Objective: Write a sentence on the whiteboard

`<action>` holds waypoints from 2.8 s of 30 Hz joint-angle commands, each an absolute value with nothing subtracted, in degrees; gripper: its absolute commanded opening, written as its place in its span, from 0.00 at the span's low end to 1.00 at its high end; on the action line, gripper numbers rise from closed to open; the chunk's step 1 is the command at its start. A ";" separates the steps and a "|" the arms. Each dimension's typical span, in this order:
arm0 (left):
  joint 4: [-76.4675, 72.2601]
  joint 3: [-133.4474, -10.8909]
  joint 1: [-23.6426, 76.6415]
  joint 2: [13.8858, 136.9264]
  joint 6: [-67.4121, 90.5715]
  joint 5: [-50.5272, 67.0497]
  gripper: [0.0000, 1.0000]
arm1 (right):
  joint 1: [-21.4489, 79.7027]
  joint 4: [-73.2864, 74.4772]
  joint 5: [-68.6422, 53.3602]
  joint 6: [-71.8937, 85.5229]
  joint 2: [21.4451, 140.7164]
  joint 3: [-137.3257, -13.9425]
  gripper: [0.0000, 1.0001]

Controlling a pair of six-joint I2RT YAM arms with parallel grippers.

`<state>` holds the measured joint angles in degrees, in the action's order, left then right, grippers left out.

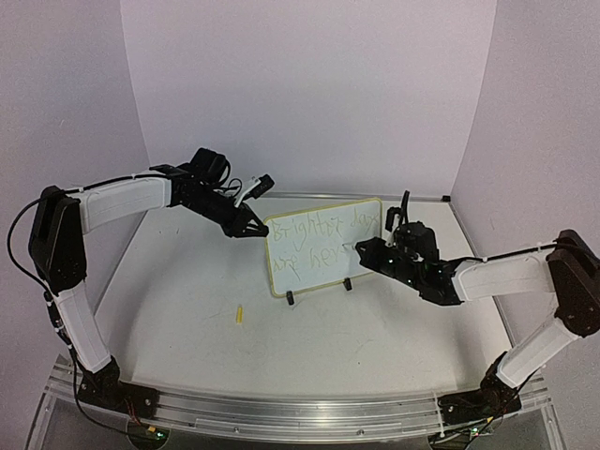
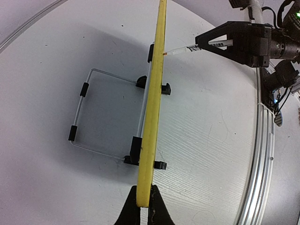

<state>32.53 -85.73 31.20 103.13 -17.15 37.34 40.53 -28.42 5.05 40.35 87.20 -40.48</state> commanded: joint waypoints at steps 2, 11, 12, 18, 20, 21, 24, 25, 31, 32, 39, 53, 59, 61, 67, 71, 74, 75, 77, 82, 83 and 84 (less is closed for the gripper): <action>31.75 -85.52 31.38 99.85 -18.71 36.91 0.00 | 40.35 -29.67 3.78 41.05 89.53 -41.67 0.00; 31.73 -85.52 31.38 99.94 -18.68 36.90 0.00 | 40.34 -29.38 4.63 44.59 90.96 -39.16 0.00; 31.73 -85.52 31.38 99.95 -18.66 36.91 0.00 | 40.34 -29.18 4.94 44.85 90.97 -39.00 0.00; 31.73 -85.52 31.38 100.02 -18.65 36.98 0.00 | 40.36 -27.63 6.83 45.44 90.76 -39.02 0.00; 31.72 -85.52 31.38 100.03 -18.70 37.00 0.00 | 40.34 -27.64 7.67 45.37 90.48 -39.03 0.00; 31.72 -85.52 31.38 100.02 -18.68 37.00 0.00 | 40.36 -27.68 8.05 45.25 90.26 -39.09 0.00; 31.68 -85.52 31.41 100.03 -18.69 37.00 0.00 | 40.36 -27.64 9.00 44.56 89.24 -39.30 0.00; 31.66 -85.52 31.39 100.04 -18.65 37.00 0.00 | 40.38 -27.66 9.28 44.31 88.83 -39.35 0.00; 31.65 -85.43 31.38 99.92 -18.66 36.83 0.00 | 40.34 -27.93 9.73 42.84 85.89 -38.30 0.00; 31.64 -85.43 31.38 99.89 -18.69 36.83 0.00 | 40.34 -27.96 9.75 42.69 85.31 -37.85 0.00; 31.67 -85.43 31.38 99.94 -18.65 36.83 0.00 | 40.34 -27.85 10.21 43.64 83.19 -34.67 0.00; 31.66 -85.43 31.38 100.02 -18.65 36.83 0.00 | 40.34 -29.60 10.00 43.29 88.01 -37.21 0.00; 31.64 -85.34 31.38 100.09 -18.66 36.75 0.00 | 40.34 -30.51 9.93 43.13 89.16 -38.10 0.00; 31.69 -85.40 31.38 100.16 -18.64 36.86 0.00 | 40.34 -30.64 9.94 43.14 89.52 -38.36 0.00; 31.64 -85.34 31.39 100.20 -18.66 36.84 0.00 | 40.34 -30.86 10.01 43.15 90.89 -38.87 0.00; 31.55 -85.38 31.38 100.27 -18.71 36.86 0.00 | 40.35 -31.01 10.28 43.20 90.97 -38.94 0.00; 31.55 -85.42 31.38 100.28 -18.67 36.84 0.00 | 40.34 -31.04 10.46 43.16 90.77 -38.86 0.00; 31.55 -85.43 31.38 100.28 -18.69 36.86 0.00 | 40.34 -31.05 10.46 43.16 90.67 -38.85 0.00; 31.57 -85.43 31.38 100.28 -18.70 36.89 0.00 | 40.34 -31.03 10.46 43.14 90.34 -38.77 0.00; 31.56 -85.41 31.38 100.31 -18.49 36.93 0.00 | 40.36 -30.98 10.59 43.13 88.21 -37.54 0.00; 31.56 -85.38 31.38 100.30 -18.44 36.92 0.00 | 40.35 -30.92 10.97 43.14 87.39 -37.03 0.00; 31.53 -85.36 31.38 100.28 -18.40 36.91 0.00 | 40.34 -30.89 11.51 43.14 86.48 -36.37 0.00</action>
